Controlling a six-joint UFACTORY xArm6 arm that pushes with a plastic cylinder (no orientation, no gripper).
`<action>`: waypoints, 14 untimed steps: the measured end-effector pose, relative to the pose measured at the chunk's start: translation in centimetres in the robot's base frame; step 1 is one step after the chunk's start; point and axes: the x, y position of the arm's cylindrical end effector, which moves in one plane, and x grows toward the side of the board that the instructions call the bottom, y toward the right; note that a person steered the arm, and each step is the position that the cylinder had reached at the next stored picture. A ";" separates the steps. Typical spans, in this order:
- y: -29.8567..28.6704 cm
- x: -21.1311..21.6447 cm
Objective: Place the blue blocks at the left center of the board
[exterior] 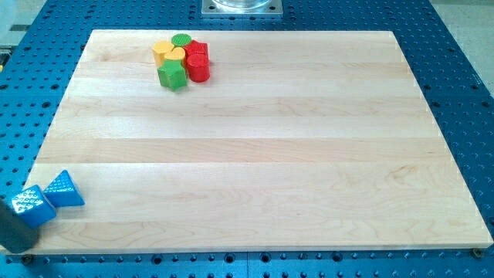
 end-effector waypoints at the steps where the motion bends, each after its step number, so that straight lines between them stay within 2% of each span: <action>1: -1.5 -0.3; 2: 4.2 -1.0; 3: 9.7 -5.2; 4: 7.5 -1.8; 5: 3.1 -0.6; 6: 3.7 -8.1; 7: 7.4 -10.7; 8: 8.1 -18.4; 9: 8.1 -18.2; 10: 13.3 -16.4; 11: 17.4 -12.0; 12: 8.1 -5.8; 13: 7.4 -11.9; 14: 8.7 -10.1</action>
